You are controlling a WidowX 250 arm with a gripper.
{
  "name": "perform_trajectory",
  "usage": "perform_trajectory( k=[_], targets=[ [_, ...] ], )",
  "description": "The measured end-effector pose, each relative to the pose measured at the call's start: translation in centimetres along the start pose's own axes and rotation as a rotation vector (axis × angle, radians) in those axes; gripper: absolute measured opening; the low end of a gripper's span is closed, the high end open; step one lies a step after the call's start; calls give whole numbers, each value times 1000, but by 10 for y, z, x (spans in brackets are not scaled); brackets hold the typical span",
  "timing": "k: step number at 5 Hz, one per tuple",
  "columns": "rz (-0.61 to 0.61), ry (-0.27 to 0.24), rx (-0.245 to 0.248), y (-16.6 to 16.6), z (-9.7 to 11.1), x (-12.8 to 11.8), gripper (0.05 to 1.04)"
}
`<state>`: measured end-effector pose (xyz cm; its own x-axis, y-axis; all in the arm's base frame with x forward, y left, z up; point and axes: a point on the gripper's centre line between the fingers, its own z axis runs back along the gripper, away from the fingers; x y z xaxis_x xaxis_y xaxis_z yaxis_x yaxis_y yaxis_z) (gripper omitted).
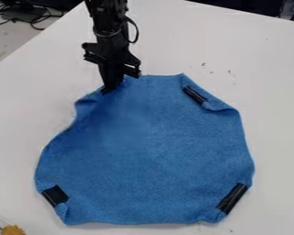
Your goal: Unfold the cloth from the bottom right to the top left
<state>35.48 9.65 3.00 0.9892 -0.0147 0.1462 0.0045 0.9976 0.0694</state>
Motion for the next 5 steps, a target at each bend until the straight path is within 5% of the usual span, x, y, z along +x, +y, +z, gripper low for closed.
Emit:
perform_trajectory(
  k=[3,5],
  targets=[
    [-58,34,32,22,-24,18,78],
    [-61,41,55,29,-26,13,484]
  ],
)
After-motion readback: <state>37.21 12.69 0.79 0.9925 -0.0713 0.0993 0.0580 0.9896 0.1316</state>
